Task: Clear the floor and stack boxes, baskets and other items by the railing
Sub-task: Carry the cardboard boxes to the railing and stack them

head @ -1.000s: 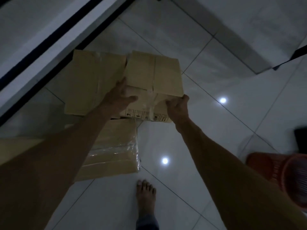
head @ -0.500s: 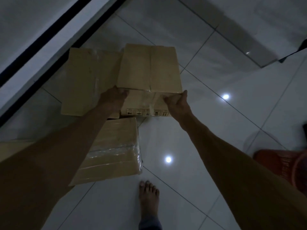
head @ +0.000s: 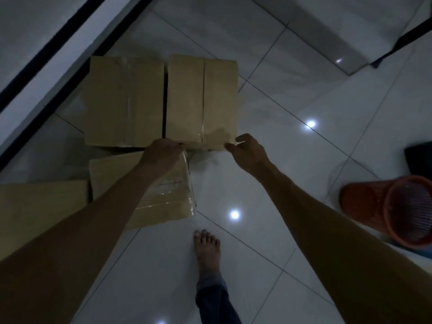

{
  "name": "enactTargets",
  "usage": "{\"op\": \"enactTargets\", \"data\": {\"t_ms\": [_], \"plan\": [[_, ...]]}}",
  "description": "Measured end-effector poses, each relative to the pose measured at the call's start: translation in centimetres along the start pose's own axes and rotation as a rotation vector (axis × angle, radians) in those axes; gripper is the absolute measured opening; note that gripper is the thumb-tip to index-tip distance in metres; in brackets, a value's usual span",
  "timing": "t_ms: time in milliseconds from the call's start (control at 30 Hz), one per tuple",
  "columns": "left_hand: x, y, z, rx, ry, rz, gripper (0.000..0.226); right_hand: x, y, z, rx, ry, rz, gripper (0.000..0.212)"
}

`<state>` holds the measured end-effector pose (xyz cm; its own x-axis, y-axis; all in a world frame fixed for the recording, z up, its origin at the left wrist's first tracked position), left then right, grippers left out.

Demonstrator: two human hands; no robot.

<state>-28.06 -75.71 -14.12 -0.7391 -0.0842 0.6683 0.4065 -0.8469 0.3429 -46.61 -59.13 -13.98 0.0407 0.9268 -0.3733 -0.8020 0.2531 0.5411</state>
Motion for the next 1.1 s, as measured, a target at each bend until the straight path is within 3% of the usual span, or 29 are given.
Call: {"op": "enactTargets", "data": {"t_ms": [100,167,433,667,867,1100], "plan": [[1.1,-2.0,6.6,-0.016,0.018,0.077,0.018,1.5,1.2,4.9,0.009,0.04,0.007,0.048],[1.5,-4.1,10.5,-0.058,0.029,0.171,0.006,3.1,2.1,8.5,0.018,0.06,0.001,0.047],[4.0,-13.1,25.4,-0.222,-0.14,0.097,0.011,13.2,7.2,24.1,0.149,0.172,-0.108,0.032],[6.2,-24.2,34.9,-0.326,-0.22,-0.011,0.011,26.4,12.1,34.7,0.296,0.205,-0.145,0.027],[7.5,-38.3,41.2,-0.452,-0.212,-0.078,0.012,40.4,17.7,38.1,0.435,0.209,0.019,0.029],[8.3,-54.9,44.8,-0.476,-0.112,-0.132,0.018,59.1,24.7,37.9,0.52,0.039,-0.18,0.028]]}}
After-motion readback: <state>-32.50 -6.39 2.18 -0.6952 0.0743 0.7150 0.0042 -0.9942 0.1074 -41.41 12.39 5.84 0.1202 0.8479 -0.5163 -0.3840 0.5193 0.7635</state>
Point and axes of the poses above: each hand's wrist, its own z-axis away from the middle knuckle, its own y-axis out of the back of the hand, x = y × z, the point moved 8 cm from there along -z, towards the middle knuckle, and after that the axes turned 9 degrees about -y, right-handed, at the moved point
